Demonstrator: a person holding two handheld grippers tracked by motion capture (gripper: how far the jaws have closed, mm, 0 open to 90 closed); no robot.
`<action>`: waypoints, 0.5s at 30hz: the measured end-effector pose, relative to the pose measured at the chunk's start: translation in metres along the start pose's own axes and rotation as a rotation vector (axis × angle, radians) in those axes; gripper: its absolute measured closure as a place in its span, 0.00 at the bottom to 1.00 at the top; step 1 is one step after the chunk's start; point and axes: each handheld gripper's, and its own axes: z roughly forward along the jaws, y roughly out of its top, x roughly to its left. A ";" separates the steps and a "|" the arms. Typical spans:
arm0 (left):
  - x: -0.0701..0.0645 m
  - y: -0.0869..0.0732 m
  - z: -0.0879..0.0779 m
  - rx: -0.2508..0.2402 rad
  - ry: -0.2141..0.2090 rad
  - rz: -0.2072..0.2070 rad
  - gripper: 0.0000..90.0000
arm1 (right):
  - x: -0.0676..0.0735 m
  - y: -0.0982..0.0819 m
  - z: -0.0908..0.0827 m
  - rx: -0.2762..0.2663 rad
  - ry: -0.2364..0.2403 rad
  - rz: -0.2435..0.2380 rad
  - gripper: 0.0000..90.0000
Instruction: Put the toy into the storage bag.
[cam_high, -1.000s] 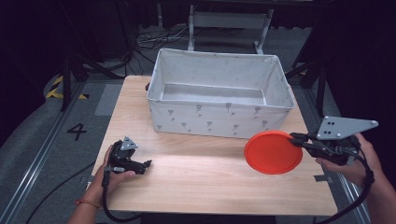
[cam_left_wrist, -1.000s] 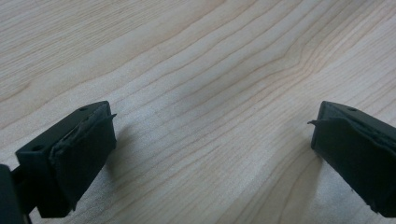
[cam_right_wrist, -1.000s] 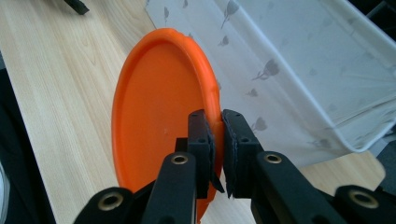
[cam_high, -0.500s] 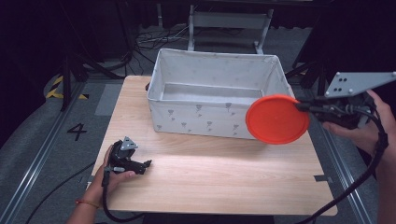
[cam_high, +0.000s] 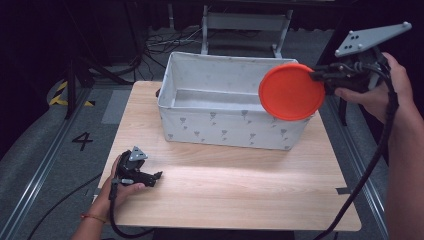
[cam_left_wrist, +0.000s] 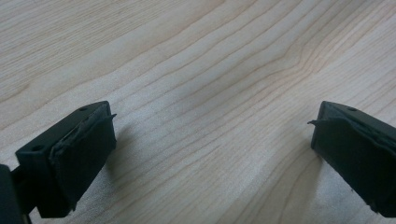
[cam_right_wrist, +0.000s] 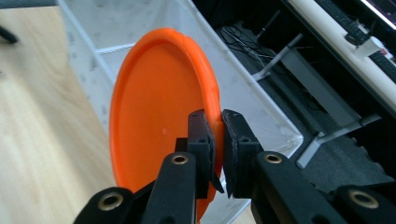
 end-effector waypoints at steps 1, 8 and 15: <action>0.000 0.000 0.000 0.000 0.000 0.000 0.00 | -0.005 0.003 0.006 0.007 -0.001 0.002 0.92; 0.000 0.000 0.000 0.001 0.000 0.004 0.00 | -0.024 0.010 0.039 0.034 -0.010 0.025 0.92; 0.000 0.000 0.000 0.005 0.000 0.004 0.01 | -0.034 0.001 0.079 0.077 -0.002 0.035 0.92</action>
